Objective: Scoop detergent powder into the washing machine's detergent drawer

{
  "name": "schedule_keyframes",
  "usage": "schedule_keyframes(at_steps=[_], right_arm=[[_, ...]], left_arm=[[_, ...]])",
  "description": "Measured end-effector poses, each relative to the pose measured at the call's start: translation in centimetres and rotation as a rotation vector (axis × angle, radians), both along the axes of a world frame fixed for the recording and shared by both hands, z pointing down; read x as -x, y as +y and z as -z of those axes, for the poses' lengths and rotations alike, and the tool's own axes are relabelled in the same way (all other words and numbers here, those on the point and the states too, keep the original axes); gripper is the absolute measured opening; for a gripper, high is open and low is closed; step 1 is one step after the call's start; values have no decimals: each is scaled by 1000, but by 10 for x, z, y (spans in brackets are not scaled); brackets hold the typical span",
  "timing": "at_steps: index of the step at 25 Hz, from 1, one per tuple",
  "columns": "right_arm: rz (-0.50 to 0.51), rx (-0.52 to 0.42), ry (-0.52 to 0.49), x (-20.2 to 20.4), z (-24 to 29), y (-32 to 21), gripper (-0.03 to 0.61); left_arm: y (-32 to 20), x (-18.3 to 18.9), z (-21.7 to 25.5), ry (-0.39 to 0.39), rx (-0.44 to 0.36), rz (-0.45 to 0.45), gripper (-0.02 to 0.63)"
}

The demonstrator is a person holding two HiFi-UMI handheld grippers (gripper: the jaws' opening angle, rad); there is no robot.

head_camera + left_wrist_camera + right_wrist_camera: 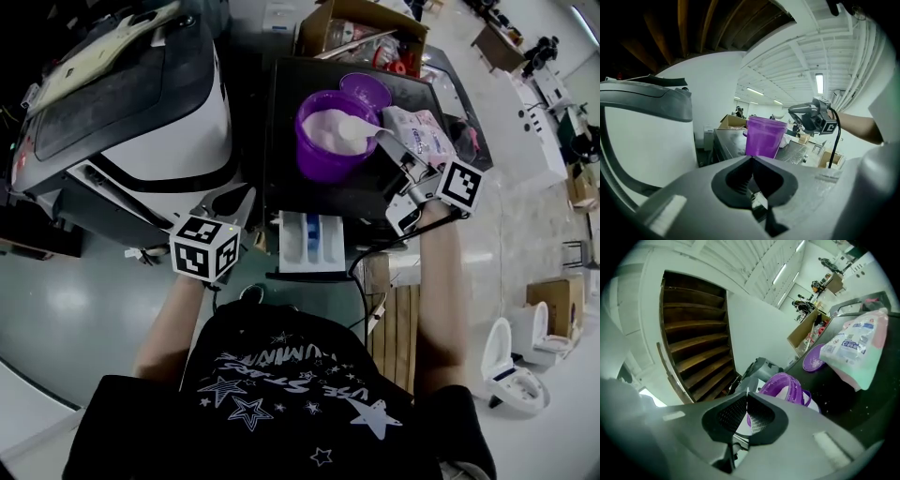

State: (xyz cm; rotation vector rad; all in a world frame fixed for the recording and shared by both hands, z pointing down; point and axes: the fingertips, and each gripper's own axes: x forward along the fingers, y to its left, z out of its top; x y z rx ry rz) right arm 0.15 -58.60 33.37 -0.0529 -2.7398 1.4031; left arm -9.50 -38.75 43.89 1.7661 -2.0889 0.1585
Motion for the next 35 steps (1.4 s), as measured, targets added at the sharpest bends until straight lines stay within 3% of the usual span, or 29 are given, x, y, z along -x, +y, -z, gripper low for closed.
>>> schedule_keyframes(at_steps=[11,18,21,26,35], right_arm=[[98,77,-148,-39,7,45,34],[196,96,-136,-57,-22,82,34],[219,43,-71,-63,-49,97,34],[237,-173,51,-67,-87,110,34],[241,-421,203,-56,-135,135,33]], left_arm=[[36,-40,-11,10,46,96,2],[50,-64,-28,32,78,128,2],[56,-72,-36,38,95,141,2],[64,-75,-46,48,112,152,2],[82,-65,-65,70,149,132,2]])
